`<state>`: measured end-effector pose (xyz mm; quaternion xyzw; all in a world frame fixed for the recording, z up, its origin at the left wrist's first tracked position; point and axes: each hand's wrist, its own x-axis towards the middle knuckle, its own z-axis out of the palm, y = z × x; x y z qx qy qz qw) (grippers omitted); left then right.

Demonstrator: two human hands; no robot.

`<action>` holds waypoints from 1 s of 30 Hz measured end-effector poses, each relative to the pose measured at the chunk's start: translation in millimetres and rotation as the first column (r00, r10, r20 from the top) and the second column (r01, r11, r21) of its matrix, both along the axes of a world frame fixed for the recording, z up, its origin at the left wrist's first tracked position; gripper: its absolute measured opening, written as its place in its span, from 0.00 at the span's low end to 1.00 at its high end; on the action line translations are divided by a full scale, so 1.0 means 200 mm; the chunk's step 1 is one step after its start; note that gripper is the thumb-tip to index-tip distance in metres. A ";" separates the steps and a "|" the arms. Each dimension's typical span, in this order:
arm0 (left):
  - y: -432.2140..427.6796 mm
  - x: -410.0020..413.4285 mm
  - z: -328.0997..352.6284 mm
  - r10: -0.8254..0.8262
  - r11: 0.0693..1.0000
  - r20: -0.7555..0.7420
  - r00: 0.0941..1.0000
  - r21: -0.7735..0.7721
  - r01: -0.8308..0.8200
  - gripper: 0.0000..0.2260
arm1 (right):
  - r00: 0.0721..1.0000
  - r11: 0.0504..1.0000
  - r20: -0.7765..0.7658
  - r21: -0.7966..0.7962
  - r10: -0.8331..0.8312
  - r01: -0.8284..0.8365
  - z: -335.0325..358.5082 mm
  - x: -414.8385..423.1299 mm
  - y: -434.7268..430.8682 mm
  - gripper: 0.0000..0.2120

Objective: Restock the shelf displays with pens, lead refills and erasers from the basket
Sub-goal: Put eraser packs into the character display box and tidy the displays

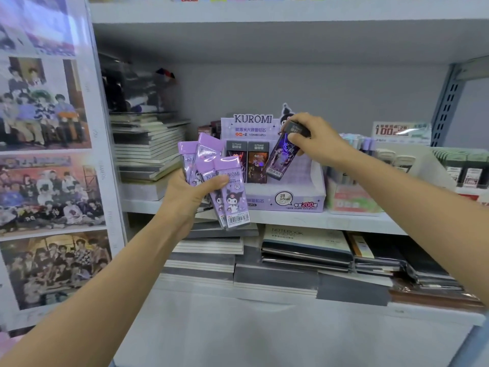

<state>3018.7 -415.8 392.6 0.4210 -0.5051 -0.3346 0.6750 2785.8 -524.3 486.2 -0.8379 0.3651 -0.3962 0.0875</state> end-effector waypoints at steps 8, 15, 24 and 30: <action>0.03 0.03 0.00 -0.003 1.000 -0.007 1.000 0.002 0.003 0.15 | 0.993 0.997 -0.103 -0.046 0.056 -0.061 -0.07 0.13 0.00 0.08; 0.03 0.04 0.00 -0.009 1.000 -0.019 1.000 0.021 0.009 0.18 | 0.988 0.997 -0.148 -0.059 0.045 -0.054 -0.06 0.19 -0.03 0.08; 0.02 0.03 0.00 -0.022 1.000 -0.011 1.000 0.018 0.022 0.20 | 0.945 0.997 -0.317 0.044 0.075 -0.065 0.01 0.19 -0.06 0.08; 0.01 0.02 0.00 -0.013 0.999 -0.013 1.000 0.035 0.013 0.22 | 0.931 0.996 -0.354 0.052 0.087 -0.073 0.02 0.15 -0.07 0.09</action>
